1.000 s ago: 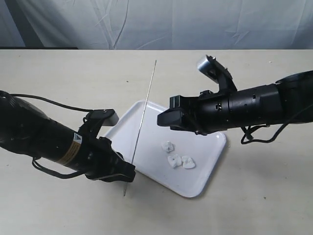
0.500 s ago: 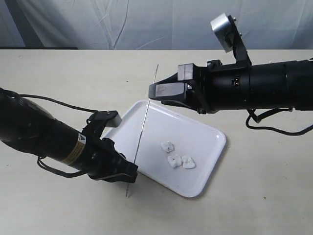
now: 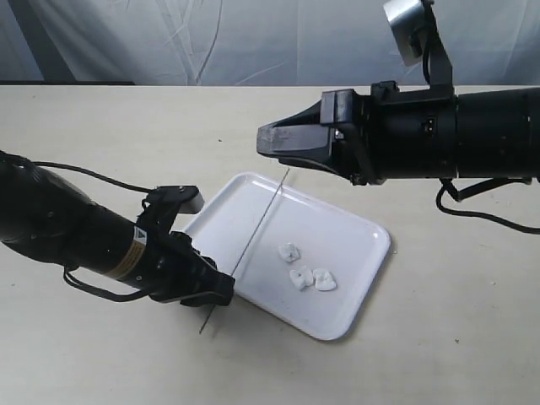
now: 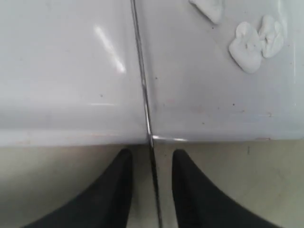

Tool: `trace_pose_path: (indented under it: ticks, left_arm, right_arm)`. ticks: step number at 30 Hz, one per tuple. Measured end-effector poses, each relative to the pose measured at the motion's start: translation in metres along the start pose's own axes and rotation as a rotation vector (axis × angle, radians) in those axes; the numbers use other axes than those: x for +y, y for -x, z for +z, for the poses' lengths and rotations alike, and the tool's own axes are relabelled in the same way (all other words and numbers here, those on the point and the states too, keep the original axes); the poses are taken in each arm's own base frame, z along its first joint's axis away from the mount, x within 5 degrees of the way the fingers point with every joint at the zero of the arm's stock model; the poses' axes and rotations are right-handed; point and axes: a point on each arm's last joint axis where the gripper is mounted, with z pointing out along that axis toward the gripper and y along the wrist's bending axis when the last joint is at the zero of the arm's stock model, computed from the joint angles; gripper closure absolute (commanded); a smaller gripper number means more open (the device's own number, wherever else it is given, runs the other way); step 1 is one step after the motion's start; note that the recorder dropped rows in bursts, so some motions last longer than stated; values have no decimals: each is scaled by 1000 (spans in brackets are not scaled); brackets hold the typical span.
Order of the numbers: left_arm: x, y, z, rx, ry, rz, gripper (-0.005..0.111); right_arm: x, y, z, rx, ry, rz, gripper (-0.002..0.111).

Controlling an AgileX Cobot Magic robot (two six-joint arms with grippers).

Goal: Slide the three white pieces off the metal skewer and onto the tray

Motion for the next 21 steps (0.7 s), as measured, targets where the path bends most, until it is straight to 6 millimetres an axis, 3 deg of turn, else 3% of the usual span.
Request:
trace_pose_path:
  ticks: [6,10,18,21]
  left_arm:
    - [-27,13,-40,-133,-63,118,78]
    - [-32,21,-72,-248,-64,166,78]
    - [-15,6,-173,-614,109,219,78]
    - [-15,-10,-213,-780,241,253,78]
  right_arm:
    - [-3,-3,0,34,-35,-40,66]
    - [-6,1,-12,28,-84,-94,66]
    - [7,31,-87,-91,-306,-313,66]
    - [25,36,-120,-221,-392,-369,76]
